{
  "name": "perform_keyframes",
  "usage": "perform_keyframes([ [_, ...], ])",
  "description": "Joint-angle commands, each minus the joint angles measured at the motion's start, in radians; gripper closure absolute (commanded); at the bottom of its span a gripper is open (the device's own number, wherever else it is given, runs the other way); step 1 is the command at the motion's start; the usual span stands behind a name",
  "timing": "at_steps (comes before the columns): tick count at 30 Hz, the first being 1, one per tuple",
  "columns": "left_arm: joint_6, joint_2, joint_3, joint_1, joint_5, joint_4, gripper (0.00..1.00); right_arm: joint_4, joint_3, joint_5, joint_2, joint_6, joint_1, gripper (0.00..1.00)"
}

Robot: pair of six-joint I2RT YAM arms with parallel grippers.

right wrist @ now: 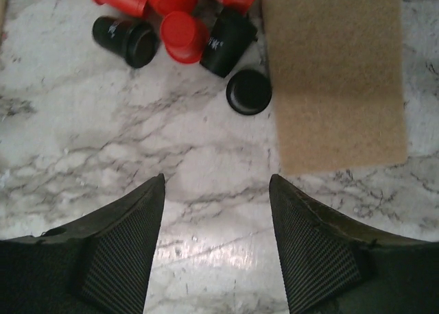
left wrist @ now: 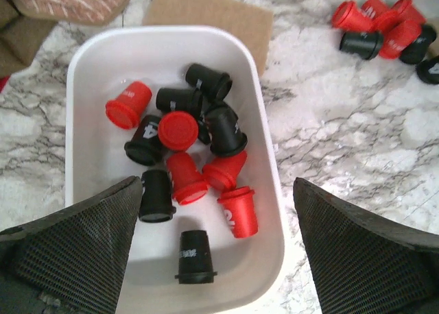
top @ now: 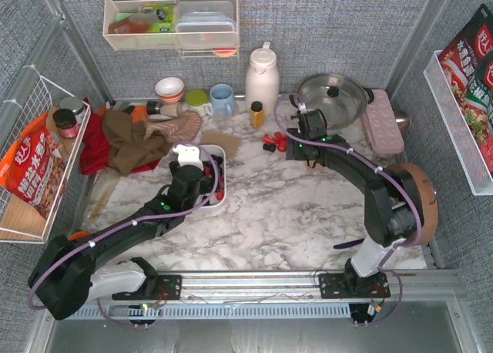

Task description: Mix the coffee capsules in the storage basket

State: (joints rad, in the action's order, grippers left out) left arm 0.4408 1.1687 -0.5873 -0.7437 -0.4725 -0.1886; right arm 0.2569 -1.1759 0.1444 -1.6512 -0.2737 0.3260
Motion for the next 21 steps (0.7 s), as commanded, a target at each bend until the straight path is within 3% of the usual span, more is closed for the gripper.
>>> perform_keyframes([
  [1, -0.042, -0.027, 0.001, 0.001, -0.016, -0.088, 0.01, -0.03, -0.076, -0.036, -0.094, 0.015, -0.034, 0.34],
  [21, -0.104, -0.047, 0.042, 0.001, 0.045, -0.181, 0.01, -0.023, -0.216, -0.15, -0.314, 0.001, -0.134, 0.44],
])
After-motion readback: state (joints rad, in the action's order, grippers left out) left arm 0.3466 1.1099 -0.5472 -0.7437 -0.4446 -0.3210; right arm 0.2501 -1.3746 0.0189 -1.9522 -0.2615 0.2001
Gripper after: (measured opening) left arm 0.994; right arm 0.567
